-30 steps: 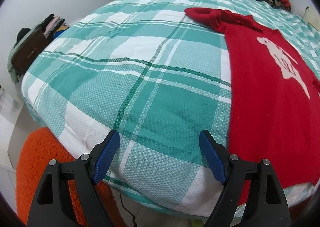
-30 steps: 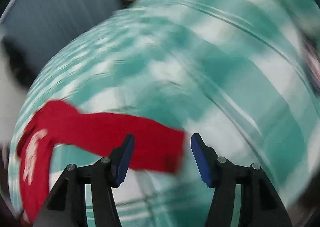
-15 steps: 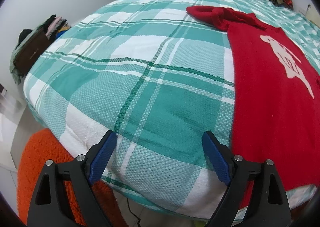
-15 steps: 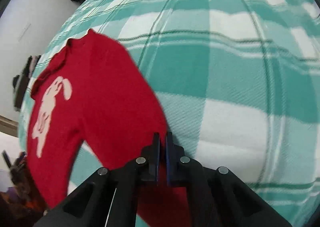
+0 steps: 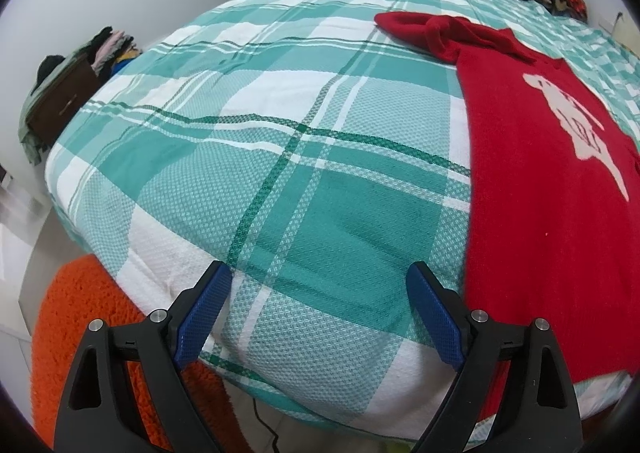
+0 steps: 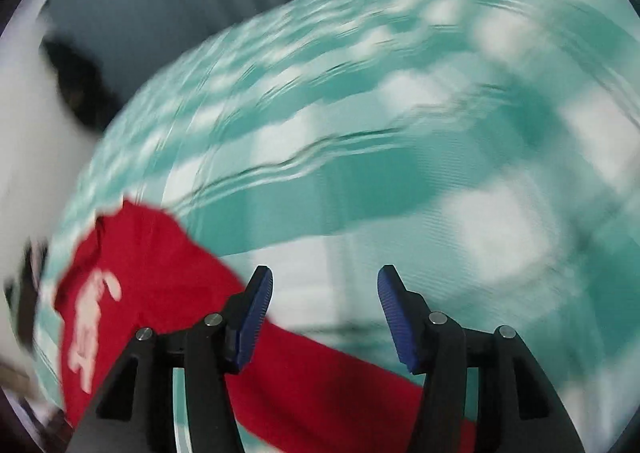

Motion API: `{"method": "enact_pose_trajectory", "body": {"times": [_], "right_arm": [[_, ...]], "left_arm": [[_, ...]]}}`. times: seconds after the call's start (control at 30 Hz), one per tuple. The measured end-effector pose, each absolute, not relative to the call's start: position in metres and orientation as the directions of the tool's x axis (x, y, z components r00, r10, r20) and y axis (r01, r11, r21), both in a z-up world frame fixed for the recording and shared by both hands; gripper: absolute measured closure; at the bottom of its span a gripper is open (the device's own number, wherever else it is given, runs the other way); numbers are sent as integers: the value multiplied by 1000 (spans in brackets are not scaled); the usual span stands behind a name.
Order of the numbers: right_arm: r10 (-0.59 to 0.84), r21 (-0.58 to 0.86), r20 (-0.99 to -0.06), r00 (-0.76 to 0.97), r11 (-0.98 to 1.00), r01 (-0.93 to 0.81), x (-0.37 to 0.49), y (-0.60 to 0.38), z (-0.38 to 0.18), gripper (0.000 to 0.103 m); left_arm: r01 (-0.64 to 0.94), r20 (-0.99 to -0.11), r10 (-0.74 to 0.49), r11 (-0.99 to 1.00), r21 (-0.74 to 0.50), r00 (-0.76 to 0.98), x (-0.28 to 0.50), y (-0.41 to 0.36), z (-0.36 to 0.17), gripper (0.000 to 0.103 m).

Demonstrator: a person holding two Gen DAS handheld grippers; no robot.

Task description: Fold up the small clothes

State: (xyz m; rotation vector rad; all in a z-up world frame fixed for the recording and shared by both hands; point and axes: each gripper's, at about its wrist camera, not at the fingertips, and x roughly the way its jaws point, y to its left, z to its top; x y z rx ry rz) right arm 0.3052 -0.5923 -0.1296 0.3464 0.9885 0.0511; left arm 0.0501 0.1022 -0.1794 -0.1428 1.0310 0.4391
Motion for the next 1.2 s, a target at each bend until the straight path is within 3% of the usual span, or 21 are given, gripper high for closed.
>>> {"method": "enact_pose_trajectory", "body": {"times": [0.23,0.37,0.47,0.6,0.7,0.8,0.83,0.9,1.03,1.07,1.1,1.2], "right_arm": [[248,368,-856,454,909,196,219,-659,-160,46],[306,464,-820,483,850,249,211,-661,-174,45],[273,431,-854,443,848,309,222,-661,-180,46],[154,266,-884,442,942,204,236,-636,-162,46],[248,301,-847,470,953,40,245,-616,-149,49],[256,251,-876,410,966,-66,272,-598,-158,50],[264,251,-882,390,964,-83,279,-594,-163,52],[203,174,-926,319,978,-116,292,-584,-180,97],[130,139,-919,371,990,-1,295,-600,-178,97],[113,133,-919,377,991,27,292,-603,-179,93],[97,126,-920,380,991,51,289,-606,-181,79],[96,164,-896,433,979,123,274,-616,-167,67]], "left_arm": [[-423,-851,292,901,93,437,49,101,-180,12],[-419,-848,303,902,108,435,48,99,-179,12],[-416,-847,308,902,115,434,48,98,-179,12],[-413,-844,317,902,126,432,48,97,-179,12],[-416,-844,320,900,129,431,49,96,-180,11],[-415,-841,332,898,143,428,50,94,-182,11],[-416,-840,333,898,144,428,50,94,-181,11],[-416,-843,328,899,139,427,50,95,-181,11],[-417,-845,320,899,130,427,49,97,-181,10],[-419,-845,325,898,135,425,51,97,-182,9],[-419,-844,329,897,139,424,52,96,-183,9],[-418,-841,331,898,140,428,51,96,-183,9]]}}
